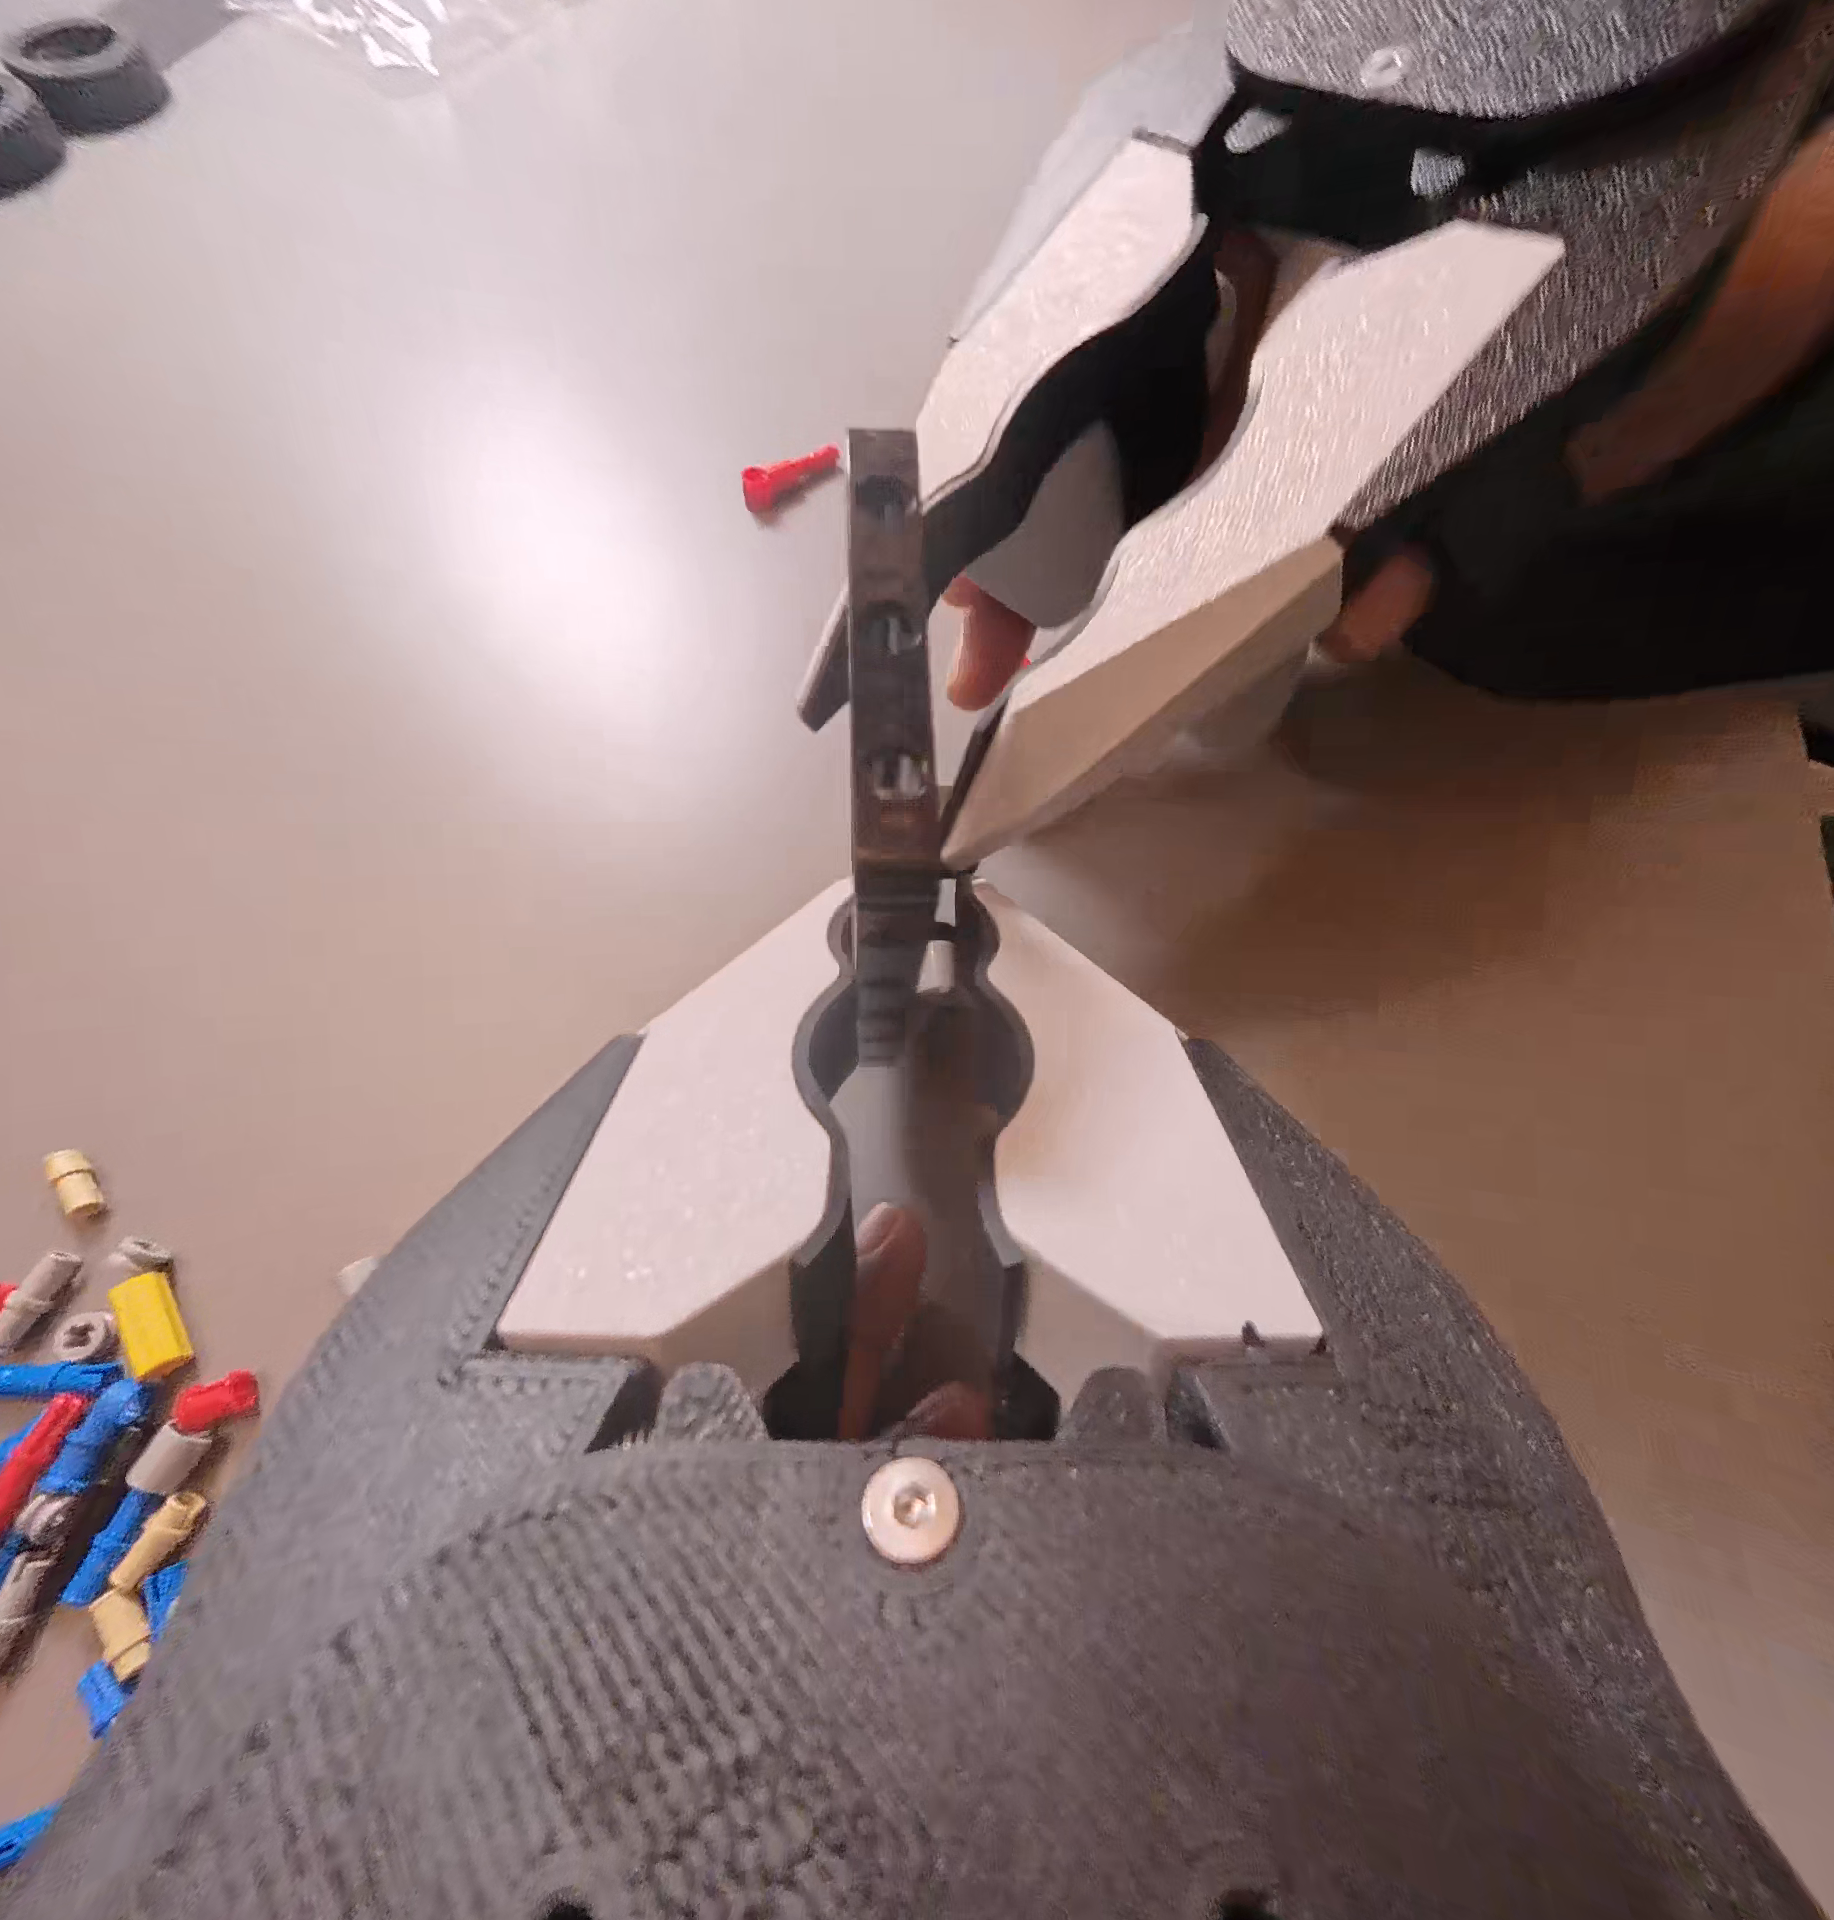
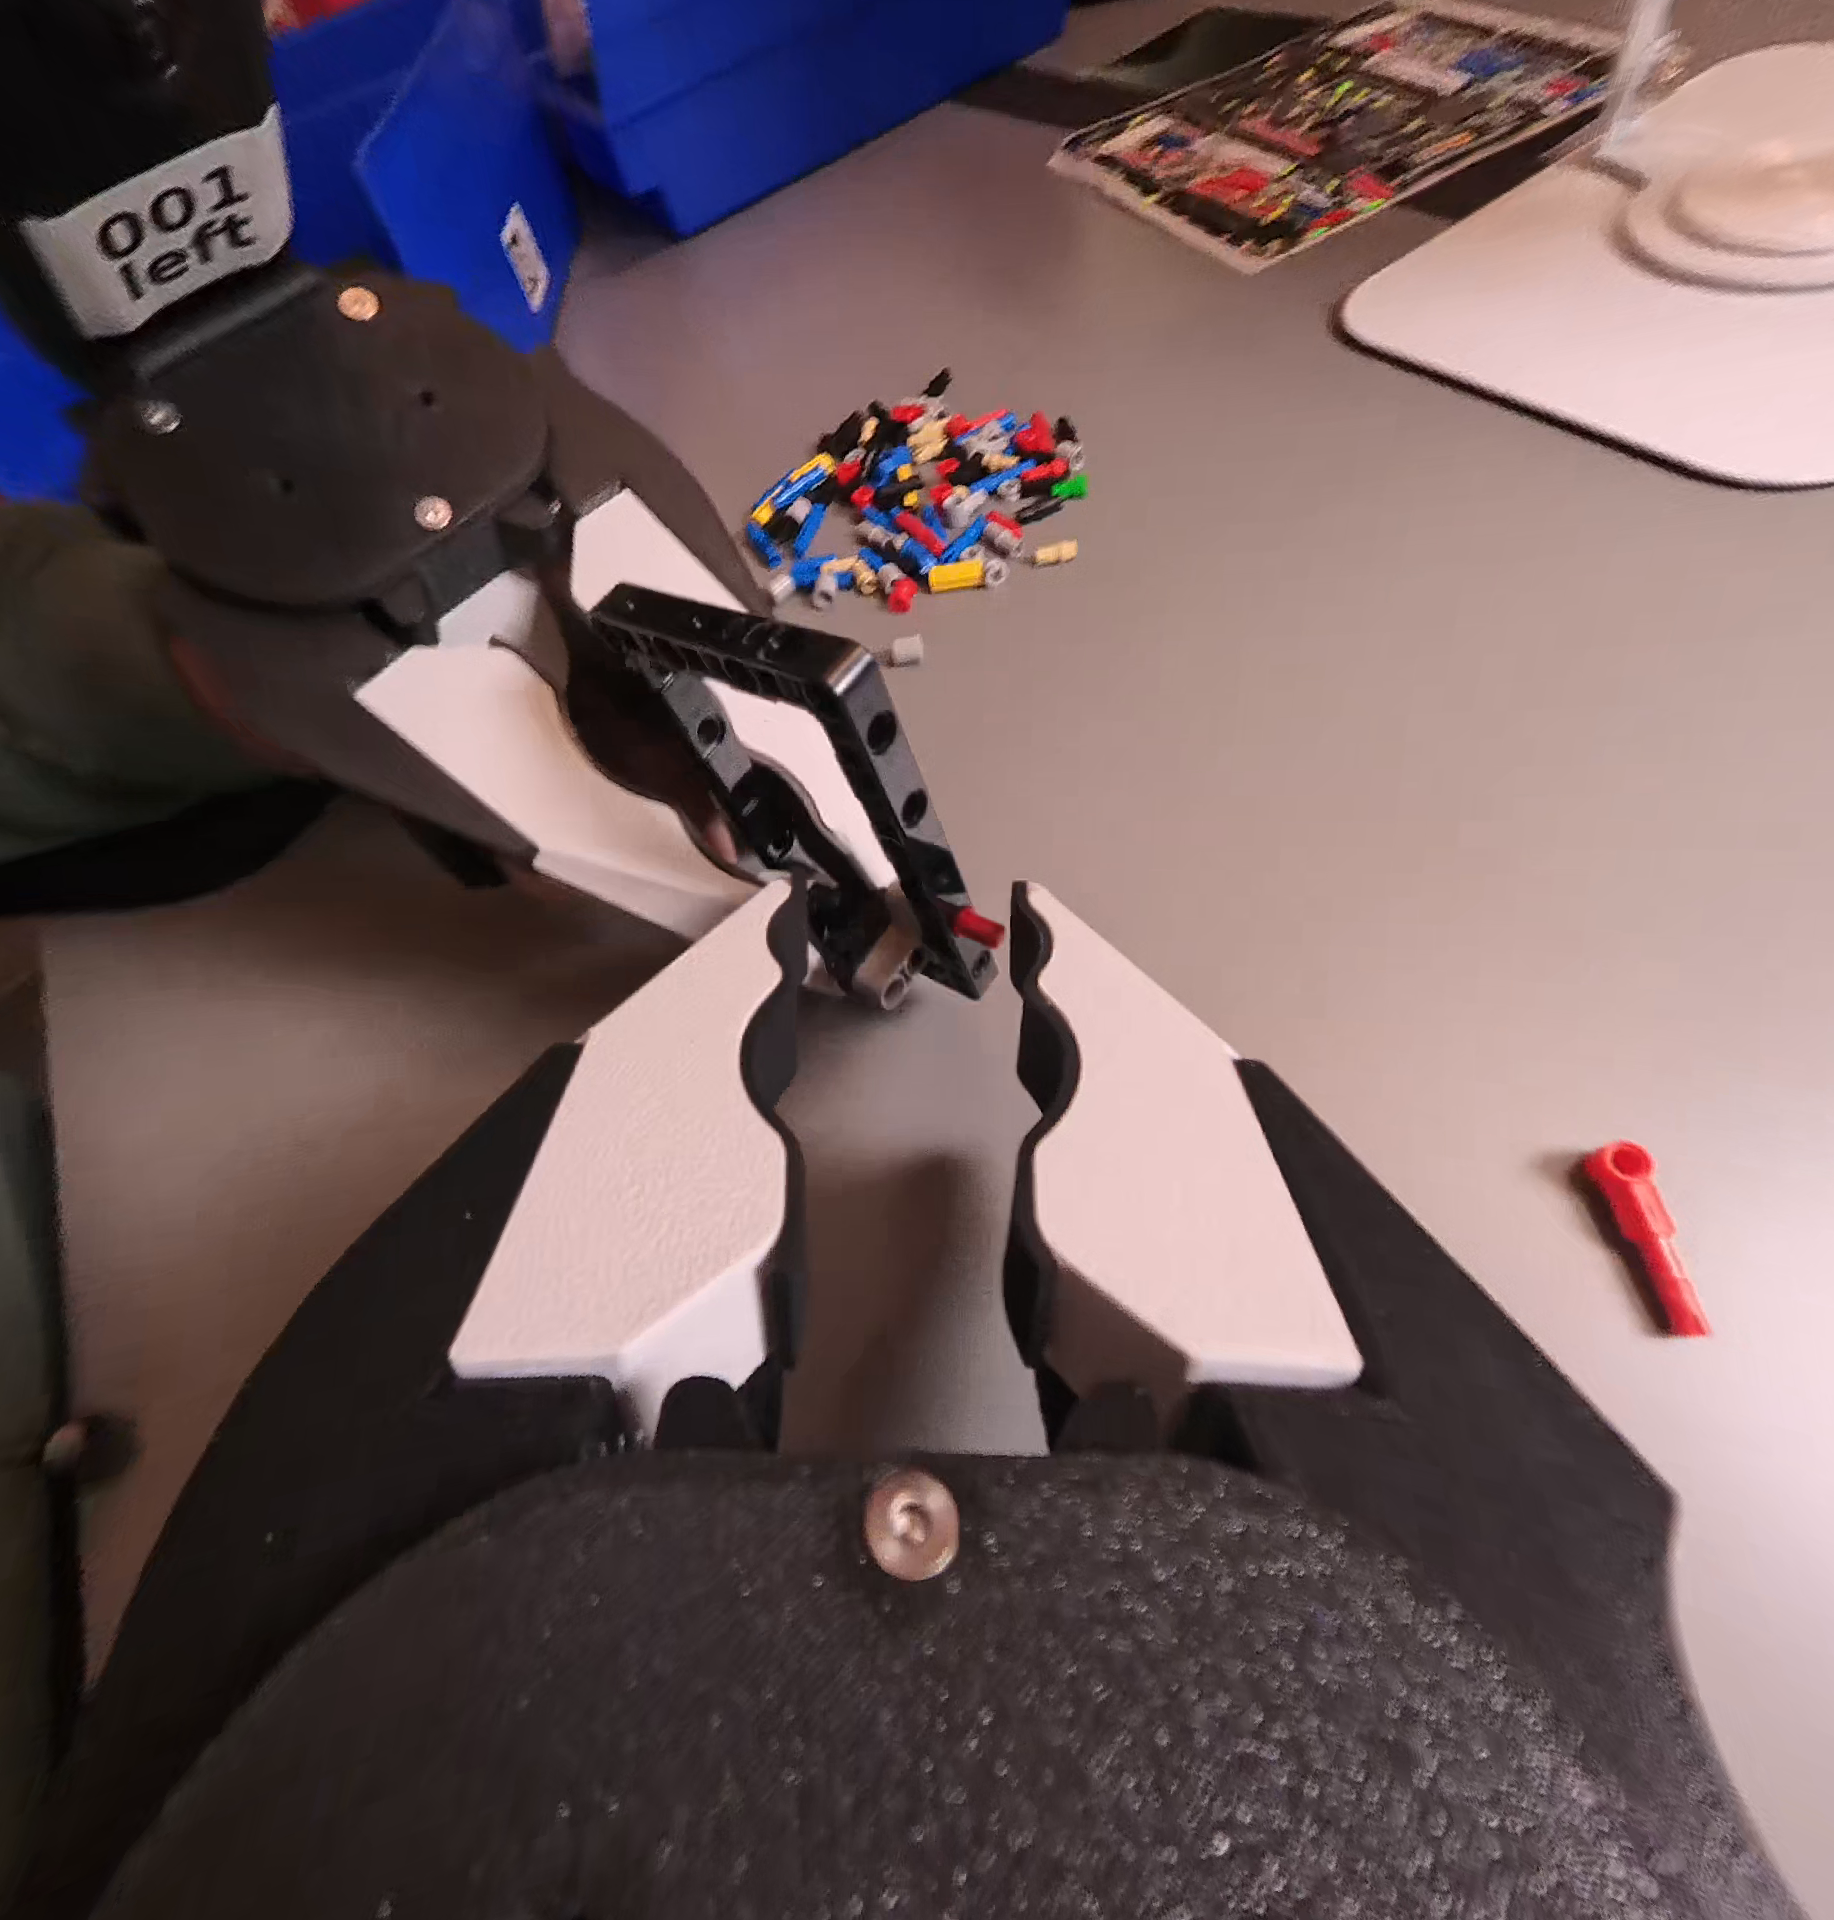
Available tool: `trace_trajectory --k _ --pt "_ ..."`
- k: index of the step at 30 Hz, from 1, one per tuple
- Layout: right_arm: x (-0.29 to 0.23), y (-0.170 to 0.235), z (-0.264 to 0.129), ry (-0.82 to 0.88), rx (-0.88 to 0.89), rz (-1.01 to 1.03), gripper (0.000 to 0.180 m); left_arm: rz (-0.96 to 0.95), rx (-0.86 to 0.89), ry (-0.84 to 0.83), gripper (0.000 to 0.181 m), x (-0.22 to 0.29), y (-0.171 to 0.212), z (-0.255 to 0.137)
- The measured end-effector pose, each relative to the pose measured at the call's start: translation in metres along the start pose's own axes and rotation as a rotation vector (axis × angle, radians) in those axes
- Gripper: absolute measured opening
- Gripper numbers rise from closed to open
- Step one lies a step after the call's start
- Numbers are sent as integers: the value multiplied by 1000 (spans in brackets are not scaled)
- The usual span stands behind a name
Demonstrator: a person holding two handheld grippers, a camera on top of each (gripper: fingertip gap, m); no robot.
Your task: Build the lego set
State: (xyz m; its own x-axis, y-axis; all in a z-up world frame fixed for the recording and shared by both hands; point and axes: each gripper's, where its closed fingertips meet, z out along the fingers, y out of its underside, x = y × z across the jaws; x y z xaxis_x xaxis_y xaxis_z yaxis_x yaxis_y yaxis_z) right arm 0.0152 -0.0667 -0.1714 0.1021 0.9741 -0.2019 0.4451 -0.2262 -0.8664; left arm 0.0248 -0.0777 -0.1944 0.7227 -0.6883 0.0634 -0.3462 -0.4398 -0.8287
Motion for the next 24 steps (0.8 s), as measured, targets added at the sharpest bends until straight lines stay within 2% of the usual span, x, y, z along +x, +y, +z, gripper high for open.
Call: trace_trajectory --k 3,6,11,16,24 --pt "9 -6 3 133 30 -4 28 19 47 -78 14 -4 -10 -2" --pt "16 -15 -1 215 58 -20 29 -10 95 -143 13 -9 -19 -6" --pt "12 -30 -6 326 117 -176 23 -1 159 -185 12 -9 -31 -12" --pt "8 -31 -7 343 103 -314 23 30 146 -185 11 -5 -30 -11" --pt "6 -25 -4 282 78 -316 21 59 103 -183 10 -2 -25 -7"
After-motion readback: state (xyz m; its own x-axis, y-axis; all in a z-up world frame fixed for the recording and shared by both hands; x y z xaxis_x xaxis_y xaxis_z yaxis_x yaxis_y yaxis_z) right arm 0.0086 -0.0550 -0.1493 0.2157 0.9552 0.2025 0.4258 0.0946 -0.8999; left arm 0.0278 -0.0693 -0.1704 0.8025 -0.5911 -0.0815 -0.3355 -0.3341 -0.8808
